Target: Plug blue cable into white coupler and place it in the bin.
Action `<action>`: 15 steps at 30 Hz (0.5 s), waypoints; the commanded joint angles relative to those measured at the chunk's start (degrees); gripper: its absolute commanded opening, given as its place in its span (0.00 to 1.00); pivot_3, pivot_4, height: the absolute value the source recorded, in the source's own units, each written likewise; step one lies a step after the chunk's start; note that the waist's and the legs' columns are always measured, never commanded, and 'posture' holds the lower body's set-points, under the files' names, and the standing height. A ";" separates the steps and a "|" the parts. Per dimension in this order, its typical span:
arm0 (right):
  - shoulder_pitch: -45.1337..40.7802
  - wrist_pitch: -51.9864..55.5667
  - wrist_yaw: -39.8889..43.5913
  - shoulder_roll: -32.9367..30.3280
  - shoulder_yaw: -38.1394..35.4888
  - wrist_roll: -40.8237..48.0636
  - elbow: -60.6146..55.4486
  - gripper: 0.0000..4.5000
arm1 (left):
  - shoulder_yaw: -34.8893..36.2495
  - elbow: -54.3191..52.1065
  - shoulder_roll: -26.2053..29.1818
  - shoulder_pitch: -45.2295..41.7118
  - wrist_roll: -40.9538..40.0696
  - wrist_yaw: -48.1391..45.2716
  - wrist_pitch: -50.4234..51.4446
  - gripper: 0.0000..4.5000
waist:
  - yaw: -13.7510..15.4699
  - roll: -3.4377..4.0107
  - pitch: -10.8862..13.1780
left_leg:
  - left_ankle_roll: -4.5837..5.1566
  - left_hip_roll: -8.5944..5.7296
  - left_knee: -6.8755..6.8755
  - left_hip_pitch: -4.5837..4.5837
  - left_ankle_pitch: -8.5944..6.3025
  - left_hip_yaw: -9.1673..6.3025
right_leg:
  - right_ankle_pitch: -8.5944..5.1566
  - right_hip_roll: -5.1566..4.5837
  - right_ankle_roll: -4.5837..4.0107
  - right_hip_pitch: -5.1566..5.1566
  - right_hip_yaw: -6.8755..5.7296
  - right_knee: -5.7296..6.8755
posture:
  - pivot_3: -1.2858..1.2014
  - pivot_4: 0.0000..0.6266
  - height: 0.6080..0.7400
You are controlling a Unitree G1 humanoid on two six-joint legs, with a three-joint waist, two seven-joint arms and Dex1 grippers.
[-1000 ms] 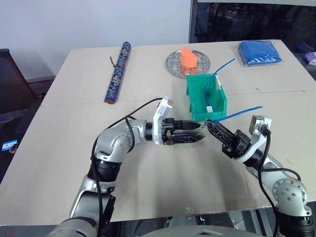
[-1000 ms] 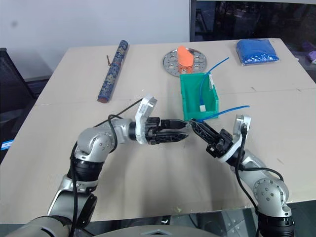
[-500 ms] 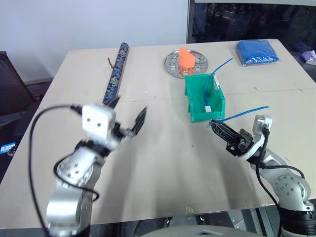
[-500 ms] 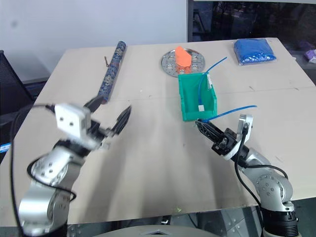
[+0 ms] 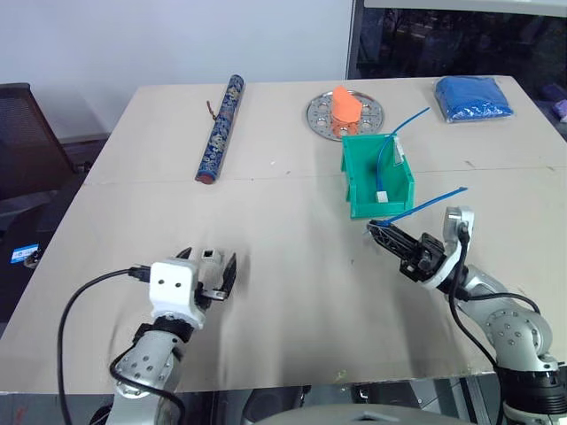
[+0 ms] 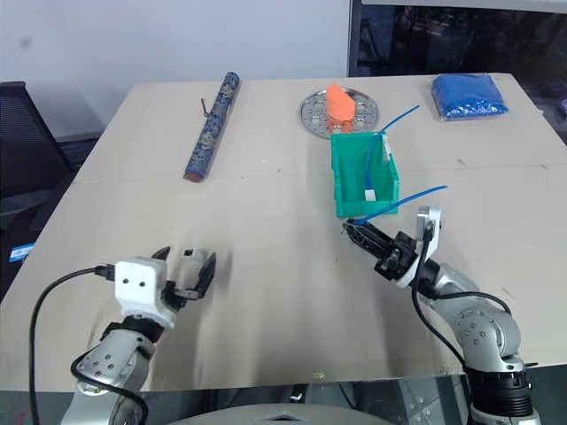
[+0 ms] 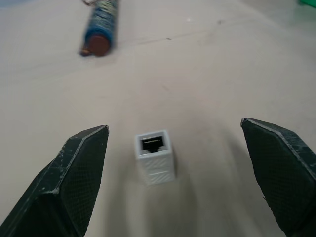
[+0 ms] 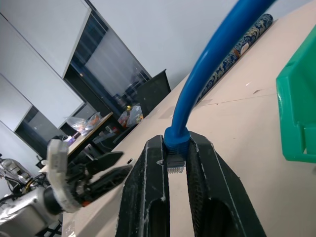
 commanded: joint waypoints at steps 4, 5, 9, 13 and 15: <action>0.66 -1.10 -0.57 0.60 -1.07 -0.11 -2.51 0.00 | -1.44 7.09 -0.48 -4.71 0.77 0.82 -2.85 0.98 | -0.02 0.00 -0.01 | 0.00 0.00 -0.02 -0.01 0.00 0.00 | 0.00 0.00 0.00 -0.01 0.00 -0.01 | 0.52 0.24 1.00; 0.88 -1.20 -0.67 0.62 -1.17 -0.20 -2.71 0.00 | -1.71 7.65 -0.84 -4.89 0.54 0.89 -3.03 0.98 | -0.03 0.00 -0.01 | 0.00 0.00 -0.02 0.00 0.00 0.00 | 0.00 0.00 0.00 -0.01 0.01 -0.01 | 0.52 0.24 1.00; 1.39 -1.51 -1.04 0.63 -1.56 -0.32 -3.18 0.00 | -2.43 8.51 -1.85 -4.61 0.58 1.10 -3.93 0.68 | -0.11 -0.01 -0.01 | 0.00 0.00 -0.03 -0.01 -0.01 0.01 | 0.00 0.00 0.00 -0.02 0.03 -0.02 | 0.52 0.24 1.00; 1.56 -1.54 -1.27 0.52 -1.84 -0.28 -3.47 0.00 | -1.89 9.33 -2.60 -4.90 0.75 2.42 -4.41 0.23 | -0.07 -0.01 -0.01 | -0.03 0.01 -0.03 0.00 -0.03 0.00 | 0.00 0.00 0.00 -0.02 0.01 -0.02 | 0.52 0.24 1.00; 1.51 -1.57 -1.37 0.41 -1.99 -0.35 -3.52 0.00 | -1.86 9.70 -2.62 -5.13 0.68 2.59 -4.56 0.13 | -0.08 -0.01 -0.01 | -0.02 0.01 -0.03 0.00 -0.02 0.00 | 0.00 0.00 0.00 -0.01 0.01 -0.02 | 0.52 0.24 1.00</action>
